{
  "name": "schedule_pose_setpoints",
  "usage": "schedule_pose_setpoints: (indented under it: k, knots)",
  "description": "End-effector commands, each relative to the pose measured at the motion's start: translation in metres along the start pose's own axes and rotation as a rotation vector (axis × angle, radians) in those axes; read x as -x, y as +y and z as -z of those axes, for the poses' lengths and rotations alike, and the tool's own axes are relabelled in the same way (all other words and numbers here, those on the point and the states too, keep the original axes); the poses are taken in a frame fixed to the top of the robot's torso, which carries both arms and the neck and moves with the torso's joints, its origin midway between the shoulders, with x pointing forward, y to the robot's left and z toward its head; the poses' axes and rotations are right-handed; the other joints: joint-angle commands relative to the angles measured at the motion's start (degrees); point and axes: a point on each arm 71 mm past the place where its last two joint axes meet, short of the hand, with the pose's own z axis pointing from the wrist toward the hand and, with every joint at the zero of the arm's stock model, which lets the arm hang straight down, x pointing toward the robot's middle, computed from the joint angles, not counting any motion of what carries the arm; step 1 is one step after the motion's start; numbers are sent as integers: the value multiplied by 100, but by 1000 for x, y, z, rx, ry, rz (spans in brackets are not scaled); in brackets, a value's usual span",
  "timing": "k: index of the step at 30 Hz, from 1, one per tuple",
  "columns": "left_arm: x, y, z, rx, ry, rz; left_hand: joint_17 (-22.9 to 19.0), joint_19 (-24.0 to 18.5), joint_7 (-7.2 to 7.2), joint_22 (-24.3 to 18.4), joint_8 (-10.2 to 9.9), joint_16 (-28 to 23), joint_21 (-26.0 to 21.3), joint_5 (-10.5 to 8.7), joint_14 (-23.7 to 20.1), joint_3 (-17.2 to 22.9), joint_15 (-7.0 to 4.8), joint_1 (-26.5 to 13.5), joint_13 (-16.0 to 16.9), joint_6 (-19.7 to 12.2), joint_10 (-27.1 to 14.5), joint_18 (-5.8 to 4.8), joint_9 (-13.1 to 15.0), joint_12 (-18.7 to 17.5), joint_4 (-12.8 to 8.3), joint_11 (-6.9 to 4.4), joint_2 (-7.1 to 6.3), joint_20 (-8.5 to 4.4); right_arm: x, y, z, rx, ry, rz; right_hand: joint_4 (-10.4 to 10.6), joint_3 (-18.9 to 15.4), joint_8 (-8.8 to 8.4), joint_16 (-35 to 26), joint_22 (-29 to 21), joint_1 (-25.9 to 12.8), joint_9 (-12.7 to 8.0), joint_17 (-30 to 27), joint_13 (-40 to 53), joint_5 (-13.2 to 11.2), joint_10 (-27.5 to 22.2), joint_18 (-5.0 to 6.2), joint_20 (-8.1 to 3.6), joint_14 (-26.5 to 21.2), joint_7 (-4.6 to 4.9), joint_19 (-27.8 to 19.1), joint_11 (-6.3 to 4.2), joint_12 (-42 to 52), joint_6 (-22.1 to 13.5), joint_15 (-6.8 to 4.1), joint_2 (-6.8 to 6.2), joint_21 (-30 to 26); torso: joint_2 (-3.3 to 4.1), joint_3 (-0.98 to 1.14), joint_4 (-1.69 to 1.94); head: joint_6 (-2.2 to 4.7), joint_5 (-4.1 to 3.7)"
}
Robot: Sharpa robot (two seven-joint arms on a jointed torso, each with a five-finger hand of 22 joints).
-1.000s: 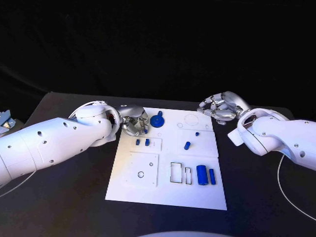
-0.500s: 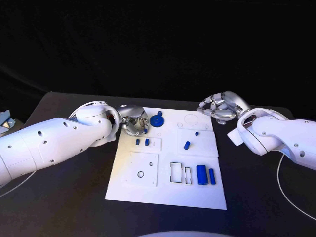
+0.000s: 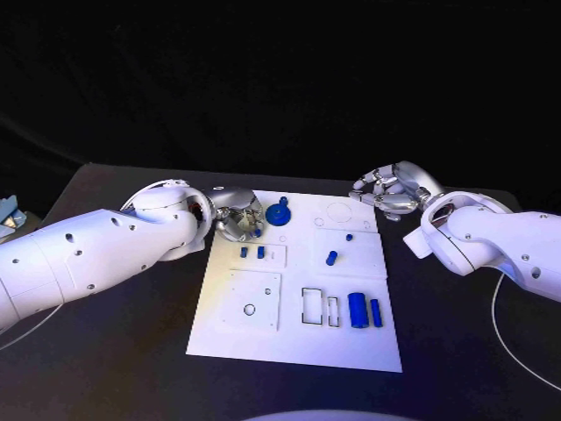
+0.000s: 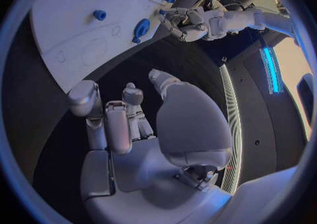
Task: Assemble the parts on the task board
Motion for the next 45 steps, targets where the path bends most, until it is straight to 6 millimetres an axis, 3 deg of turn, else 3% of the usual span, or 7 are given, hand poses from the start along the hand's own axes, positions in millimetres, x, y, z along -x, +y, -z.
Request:
schedule_pose_setpoints:
  k: [1, 19, 21, 25, 29, 32, 45]
  knots:
    - [0, -2, 0, -9, 2, 3, -32, -47, 18, -22, -50, -38, -40, -31, -28, -32, 21, -18, -10, -42, -11, -5, -18, -51, -4, 55, -67, 4, -1, 0, 0, 7, 11, 8, 39, 5, 38, -21, -9, 41, -6, -8, -13, 17, 38, 108, -12, 163, -13, -8, -20, -36, -18, -36, 11, -24, -1, 0, 3, 3, -3]
    - [2, 1, 4, -6, -22, 2, -187, -155, 112, -156, -246, -59, -126, -17, -110, -83, 99, -82, -25, -183, -187, 20, -106, -249, 5, 147, -164, 60, 1, -2, 0, 1, 7, 12, 29, 6, 40, -37, -50, 60, -8, -32, -99, 14, -27, 120, -13, 158, -14, -35, -21, -107, -26, -37, -2, -84, 0, -3, -3, 4, -11]
    - [3, 4, 7, -3, -33, 4, -300, -229, 99, -249, -259, -97, -181, -13, -163, -87, 108, -72, -30, -168, -245, 40, -112, -291, -4, 154, -172, 72, 2, -3, 0, 0, 13, 15, -17, 103, 78, -212, -178, 180, -10, -311, -1144, -88, -879, 151, -14, 73, -5, -123, -12, -1120, -28, -34, -2, -291, -3, -5, -5, 6, -22]
    - [8, 10, 13, 5, -71, 48, -799, -545, 86, -637, -333, -296, -417, -8, -410, -111, 118, -62, -38, -229, -387, 123, -145, -357, -9, 163, -167, 86, 5, -6, 1, 15, 41, 40, -261, 575, 107, -490, -322, 539, -37, -717, -1944, -352, -1126, 187, 0, -42, 44, -225, 29, -2098, -67, -7, -64, -561, -10, -2, -1, 7, -45]
    - [16, 19, 22, 7, -135, 200, -1204, -799, 109, -944, -370, -477, -619, 7, -623, -117, 131, -45, -34, -246, -452, 183, -162, -361, -7, 183, -125, 97, 8, -9, 4, 46, 78, 110, -578, 1058, 144, -547, -327, 705, -64, -784, -2811, -500, -1039, 195, 39, -55, 87, -237, 85, -3042, -46, 39, -224, -645, -12, 4, 1, 20, -116]
    - [22, 24, 31, -12, -187, 360, -2087, -1255, 164, -1434, -363, -1052, -1038, 6, -1225, -142, 164, -27, -27, -152, -543, 262, -166, -342, -13, 227, -79, 125, 9, -10, 8, 77, 110, 193, -746, 1248, 124, -550, -284, 681, -118, -783, -3258, -559, -992, 195, 62, -49, 106, -225, 130, -3543, 3, 74, -304, -638, -16, 1, -2, 20, -182]
    - [33, 29, 60, -179, -304, 1058, -2576, -1461, 115, -1730, -325, -1927, -1514, 3, -1651, -212, 107, -68, 56, 36, -213, 262, -183, 6, 4, 144, 100, 80, -9, -11, 22, 165, 173, 534, -979, 1387, -23, -243, 177, 479, -292, -311, -4052, -561, -917, 83, 75, 145, 61, 106, 157, -4300, 204, 97, -379, -85, -2, -13, 3, 52, -282]
